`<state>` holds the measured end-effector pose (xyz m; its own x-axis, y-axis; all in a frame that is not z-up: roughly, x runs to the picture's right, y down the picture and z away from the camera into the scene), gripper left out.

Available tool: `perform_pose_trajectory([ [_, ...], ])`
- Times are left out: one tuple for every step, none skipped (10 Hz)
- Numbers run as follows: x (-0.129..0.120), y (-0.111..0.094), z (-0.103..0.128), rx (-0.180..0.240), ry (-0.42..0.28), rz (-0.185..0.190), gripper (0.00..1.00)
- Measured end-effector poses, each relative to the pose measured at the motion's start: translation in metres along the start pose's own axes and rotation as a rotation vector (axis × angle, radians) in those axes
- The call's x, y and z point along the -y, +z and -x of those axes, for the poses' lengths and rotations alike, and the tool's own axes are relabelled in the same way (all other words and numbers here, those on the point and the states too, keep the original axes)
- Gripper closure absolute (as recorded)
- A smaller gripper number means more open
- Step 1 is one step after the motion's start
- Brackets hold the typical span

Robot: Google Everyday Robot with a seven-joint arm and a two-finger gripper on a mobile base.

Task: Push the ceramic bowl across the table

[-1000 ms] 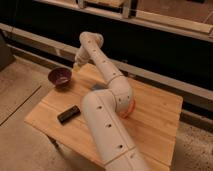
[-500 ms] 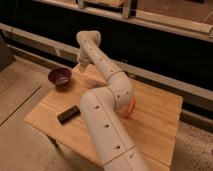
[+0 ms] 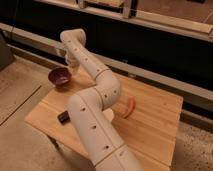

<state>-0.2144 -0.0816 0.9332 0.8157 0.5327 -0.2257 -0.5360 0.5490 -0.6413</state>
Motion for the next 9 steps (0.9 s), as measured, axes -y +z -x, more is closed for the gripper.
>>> perform_pose_trajectory([
  [-0.011, 0.01, 0.0, -0.009, 0.01, 0.039, 1.0],
  [-0.026, 0.02, 0.006, -0.008, 0.005, 0.077, 1.0],
  [-0.033, 0.025, 0.01, 0.002, -0.006, 0.097, 1.0],
  [-0.037, 0.028, 0.02, 0.034, -0.044, 0.107, 1.0],
  [-0.035, 0.027, 0.035, 0.093, -0.109, 0.091, 1.0],
  [-0.027, 0.021, 0.048, 0.143, -0.171, 0.054, 1.0],
  [-0.013, 0.013, 0.057, 0.182, -0.244, -0.006, 1.0],
  [0.0, 0.005, 0.063, 0.205, -0.301, -0.064, 1.0],
  [0.012, -0.004, 0.067, 0.225, -0.339, -0.108, 1.0],
])
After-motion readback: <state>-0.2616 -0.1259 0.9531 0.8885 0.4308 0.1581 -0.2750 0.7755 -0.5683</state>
